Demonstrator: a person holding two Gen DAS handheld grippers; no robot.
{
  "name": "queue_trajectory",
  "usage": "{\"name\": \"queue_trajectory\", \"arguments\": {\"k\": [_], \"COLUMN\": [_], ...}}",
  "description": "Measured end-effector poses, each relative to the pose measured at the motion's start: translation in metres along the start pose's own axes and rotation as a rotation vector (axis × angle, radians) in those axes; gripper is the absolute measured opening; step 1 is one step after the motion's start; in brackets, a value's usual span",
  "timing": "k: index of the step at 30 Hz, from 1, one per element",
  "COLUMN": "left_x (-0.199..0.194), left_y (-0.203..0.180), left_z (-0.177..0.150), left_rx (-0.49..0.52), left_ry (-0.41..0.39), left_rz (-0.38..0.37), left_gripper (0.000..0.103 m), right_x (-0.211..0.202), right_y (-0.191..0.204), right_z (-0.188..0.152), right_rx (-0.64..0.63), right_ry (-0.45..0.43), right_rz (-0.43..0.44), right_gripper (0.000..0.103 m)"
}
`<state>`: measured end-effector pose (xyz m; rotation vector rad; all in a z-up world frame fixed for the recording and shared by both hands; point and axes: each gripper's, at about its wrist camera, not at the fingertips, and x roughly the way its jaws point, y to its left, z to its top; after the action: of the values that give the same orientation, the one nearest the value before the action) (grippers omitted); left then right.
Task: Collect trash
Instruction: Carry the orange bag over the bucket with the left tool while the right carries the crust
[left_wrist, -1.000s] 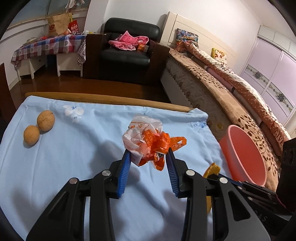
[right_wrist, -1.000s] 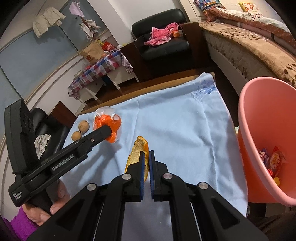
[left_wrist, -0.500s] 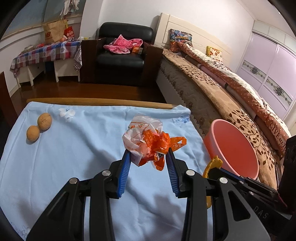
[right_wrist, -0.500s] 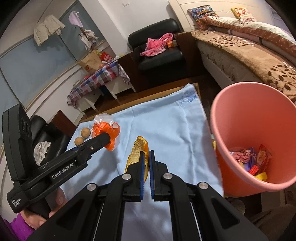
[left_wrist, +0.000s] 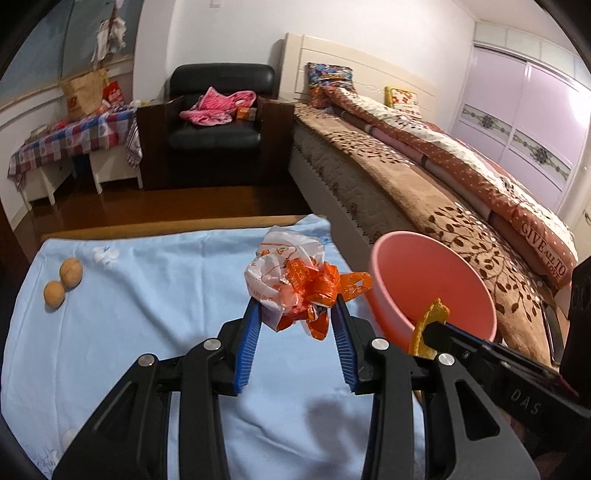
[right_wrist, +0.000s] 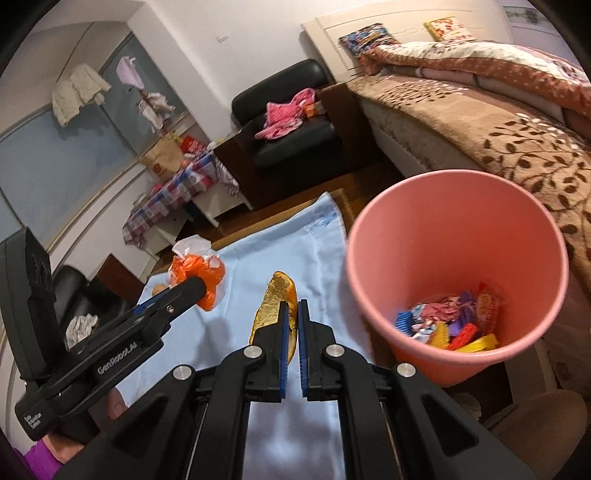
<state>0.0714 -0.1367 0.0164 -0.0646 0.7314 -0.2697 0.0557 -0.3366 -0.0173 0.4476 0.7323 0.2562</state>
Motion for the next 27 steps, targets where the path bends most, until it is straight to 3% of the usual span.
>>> {"name": "queue_trajectory", "arguments": {"k": [12,27], "left_x": [0.003,0.018], "left_y": [-0.054,-0.094], "left_z": [0.001,0.0], "left_rx": [0.112,0.19], "left_ry": [-0.013,0.004], "left_rz": [-0.04,-0.082], "left_gripper": [0.039,0.039], "right_x": [-0.04,-0.054], "right_y": [-0.055,-0.09], "right_z": [0.009,0.014], "right_rx": [0.125,0.162], "right_ry": [-0.098,-0.157], "right_rz": [-0.078,-0.156], "right_gripper": [0.004,0.005]}}
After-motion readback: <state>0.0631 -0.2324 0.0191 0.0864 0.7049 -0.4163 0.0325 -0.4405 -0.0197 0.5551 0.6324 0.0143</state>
